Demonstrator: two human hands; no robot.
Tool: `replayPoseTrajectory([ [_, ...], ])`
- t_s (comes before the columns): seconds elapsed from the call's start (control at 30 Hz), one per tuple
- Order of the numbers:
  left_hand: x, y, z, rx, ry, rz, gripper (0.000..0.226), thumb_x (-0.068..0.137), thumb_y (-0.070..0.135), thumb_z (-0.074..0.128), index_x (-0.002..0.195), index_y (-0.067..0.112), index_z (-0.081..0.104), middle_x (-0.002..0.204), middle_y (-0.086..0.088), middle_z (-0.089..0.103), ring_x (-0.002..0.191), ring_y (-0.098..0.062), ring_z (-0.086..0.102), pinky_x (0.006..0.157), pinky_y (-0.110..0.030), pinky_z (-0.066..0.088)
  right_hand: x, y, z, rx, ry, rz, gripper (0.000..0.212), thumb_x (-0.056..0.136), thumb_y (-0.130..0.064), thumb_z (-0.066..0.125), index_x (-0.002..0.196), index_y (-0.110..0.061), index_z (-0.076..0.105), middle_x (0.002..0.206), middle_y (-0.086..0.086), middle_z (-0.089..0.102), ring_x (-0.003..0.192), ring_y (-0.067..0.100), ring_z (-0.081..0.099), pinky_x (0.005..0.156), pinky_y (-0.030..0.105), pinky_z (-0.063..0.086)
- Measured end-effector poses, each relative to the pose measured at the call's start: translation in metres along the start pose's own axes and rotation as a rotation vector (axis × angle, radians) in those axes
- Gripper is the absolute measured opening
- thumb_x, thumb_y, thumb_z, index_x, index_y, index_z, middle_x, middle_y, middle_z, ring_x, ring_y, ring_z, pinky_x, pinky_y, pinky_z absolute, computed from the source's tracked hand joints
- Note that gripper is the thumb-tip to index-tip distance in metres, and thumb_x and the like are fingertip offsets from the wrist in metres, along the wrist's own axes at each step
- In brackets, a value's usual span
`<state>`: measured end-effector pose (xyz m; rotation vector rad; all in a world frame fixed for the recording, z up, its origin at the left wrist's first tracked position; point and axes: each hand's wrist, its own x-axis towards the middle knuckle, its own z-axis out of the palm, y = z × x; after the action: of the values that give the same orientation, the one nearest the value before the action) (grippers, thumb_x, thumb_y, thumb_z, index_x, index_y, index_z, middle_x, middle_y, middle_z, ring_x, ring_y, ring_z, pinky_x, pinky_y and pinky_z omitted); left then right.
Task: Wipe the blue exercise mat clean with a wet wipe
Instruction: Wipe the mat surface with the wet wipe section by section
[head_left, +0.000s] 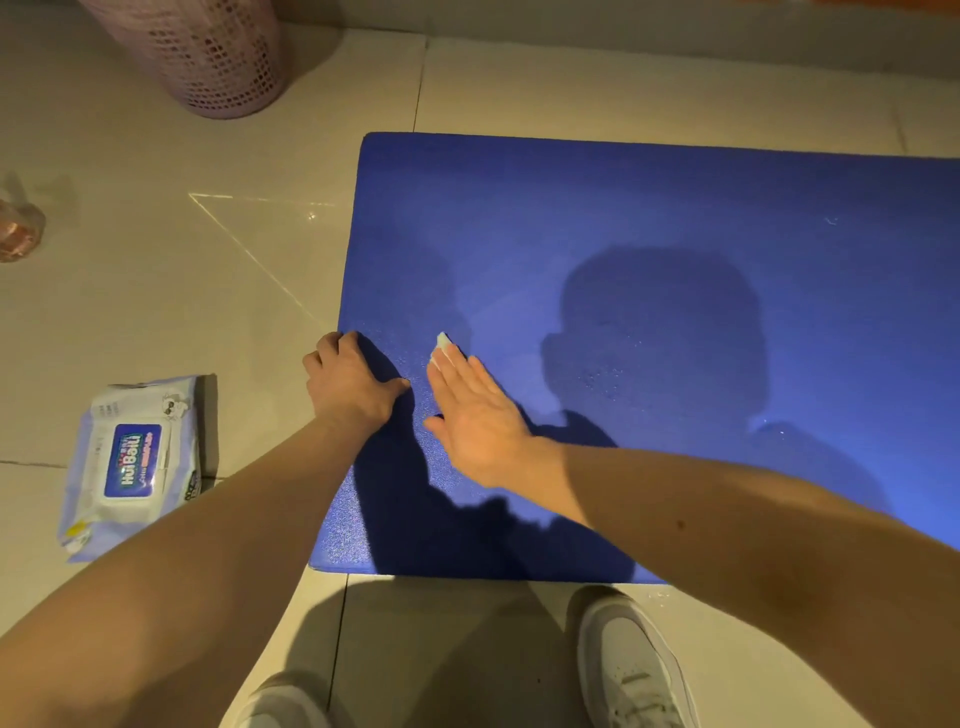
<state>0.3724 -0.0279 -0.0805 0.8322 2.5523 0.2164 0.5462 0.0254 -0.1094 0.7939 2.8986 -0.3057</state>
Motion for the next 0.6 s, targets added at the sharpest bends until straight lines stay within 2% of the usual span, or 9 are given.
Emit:
replayPoseTrajectory([
  [0.07,0.000,0.000,0.000,0.005,-0.003,0.003,0.093,0.076,0.048,0.082,0.148,0.013,0.036,0.152,-0.010,0.032,0.137,-0.036,0.028,0.112,-0.044,0.035,0.000,0.020,-0.001,-0.088,0.019,-0.051,0.069,0.106,-0.044,0.016,0.161,-0.002,0.014,0.169,0.017,0.007,0.158,0.028,0.001,0.128,0.043,0.008],
  [0.13,0.001,-0.002,0.000,0.003,-0.006,0.010,0.093,0.076,0.049,0.082,0.149,0.013,0.036,0.152,-0.010,0.032,0.137,-0.037,0.027,0.113,-0.045,0.034,0.004,0.054,-0.009,-0.190,0.030,0.048,0.066,0.107,-0.042,0.027,0.159,-0.002,0.025,0.167,0.017,0.020,0.157,0.029,0.014,0.125,0.045,0.019],
  [0.2,0.001,-0.004,0.000,0.000,-0.007,0.019,0.093,0.077,0.049,0.081,0.149,0.013,0.036,0.152,-0.010,0.032,0.138,-0.036,0.027,0.114,-0.044,0.034,0.005,0.095,-0.018,-0.069,-0.031,0.214,0.068,0.108,-0.041,0.035,0.159,0.001,0.020,0.169,0.018,0.012,0.158,0.030,0.005,0.126,0.048,0.015],
  [0.3,0.001,-0.004,-0.002,-0.008,-0.005,0.036,0.092,0.077,0.049,0.081,0.149,0.013,0.037,0.153,-0.010,0.032,0.138,-0.035,0.026,0.115,-0.044,0.034,0.003,0.118,-0.025,0.052,-0.104,0.411,0.072,0.109,-0.043,0.024,0.161,0.001,0.000,0.169,0.018,-0.011,0.157,0.029,-0.014,0.127,0.043,-0.005],
  [0.37,0.000,-0.003,-0.003,0.002,-0.004,0.044,0.091,0.078,0.049,0.080,0.149,0.013,0.038,0.153,-0.010,0.032,0.139,-0.035,0.026,0.115,-0.043,0.033,0.004,0.098,-0.022,0.122,-0.068,0.480,0.072,0.109,-0.044,0.025,0.159,0.004,0.003,0.169,0.021,-0.004,0.157,0.032,-0.010,0.128,0.044,0.000],
  [0.43,-0.003,-0.003,-0.003,0.020,-0.002,0.047,0.088,0.079,0.049,0.079,0.149,0.014,0.039,0.153,-0.010,0.031,0.139,-0.035,0.026,0.114,-0.044,0.033,0.003,0.061,-0.011,-0.012,-0.003,0.416,0.073,0.108,-0.043,0.020,0.157,0.009,0.005,0.167,0.025,0.006,0.156,0.039,-0.004,0.127,0.047,0.010],
  [0.47,-0.005,-0.003,-0.003,0.030,0.001,0.050,0.086,0.080,0.049,0.079,0.148,0.015,0.040,0.153,-0.010,0.031,0.139,-0.034,0.027,0.113,-0.045,0.034,-0.001,0.040,-0.005,-0.032,0.009,0.361,0.073,0.109,-0.043,0.018,0.157,0.009,0.003,0.167,0.026,0.004,0.156,0.041,-0.005,0.127,0.048,0.011],
  [0.6,-0.022,-0.002,0.001,0.050,0.020,0.071,0.080,0.081,0.048,0.078,0.146,0.016,0.044,0.153,-0.010,0.034,0.139,-0.034,0.029,0.112,-0.046,0.036,-0.024,-0.016,0.003,0.008,-0.080,0.108,0.072,0.109,-0.045,0.017,0.159,0.002,-0.004,0.167,0.022,-0.012,0.154,0.035,-0.019,0.127,0.047,0.001],
])
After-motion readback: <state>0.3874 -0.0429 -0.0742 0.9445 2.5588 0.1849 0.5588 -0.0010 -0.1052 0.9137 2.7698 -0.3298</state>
